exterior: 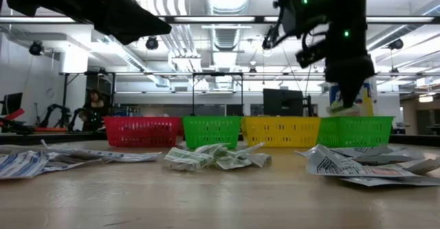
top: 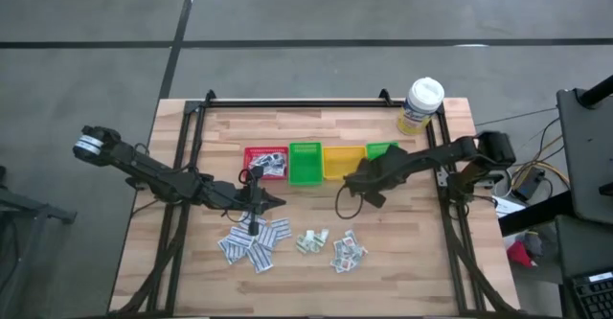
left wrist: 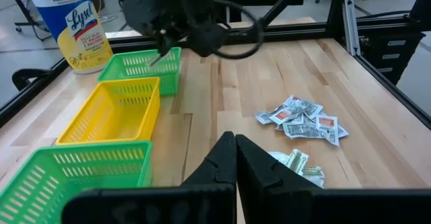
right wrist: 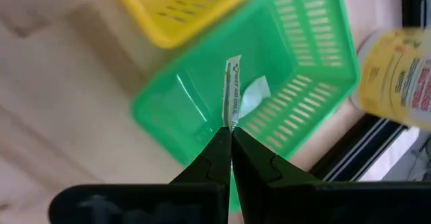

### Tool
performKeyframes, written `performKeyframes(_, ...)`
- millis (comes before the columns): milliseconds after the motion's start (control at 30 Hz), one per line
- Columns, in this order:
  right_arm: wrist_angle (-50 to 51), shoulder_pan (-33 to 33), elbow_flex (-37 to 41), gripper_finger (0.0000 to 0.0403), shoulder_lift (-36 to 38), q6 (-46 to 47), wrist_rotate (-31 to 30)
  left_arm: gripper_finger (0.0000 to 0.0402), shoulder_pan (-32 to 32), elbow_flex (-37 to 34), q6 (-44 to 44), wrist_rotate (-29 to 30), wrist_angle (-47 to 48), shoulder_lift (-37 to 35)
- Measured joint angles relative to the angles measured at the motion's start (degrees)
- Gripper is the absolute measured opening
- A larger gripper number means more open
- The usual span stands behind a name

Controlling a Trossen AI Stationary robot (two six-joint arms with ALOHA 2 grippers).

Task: Pick & Place First Aid Supplies
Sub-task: Put the green bandage into the right green basket

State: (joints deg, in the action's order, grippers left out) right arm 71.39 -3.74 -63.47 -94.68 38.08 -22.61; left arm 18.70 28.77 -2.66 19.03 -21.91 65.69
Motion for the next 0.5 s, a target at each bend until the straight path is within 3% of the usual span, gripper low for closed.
performKeyframes(200,-6.81,4.58,6.51,0.0008,4.94,-1.04,0.39,0.0000,0.07,0.00,-0.08,-0.11,-0.13,0.00)
performKeyframes(500,-20.94,11.54,16.43,0.0008,15.86,-5.41,7.48,0.0000,0.07,0.00,-0.34,-0.54,-0.57,-0.02)
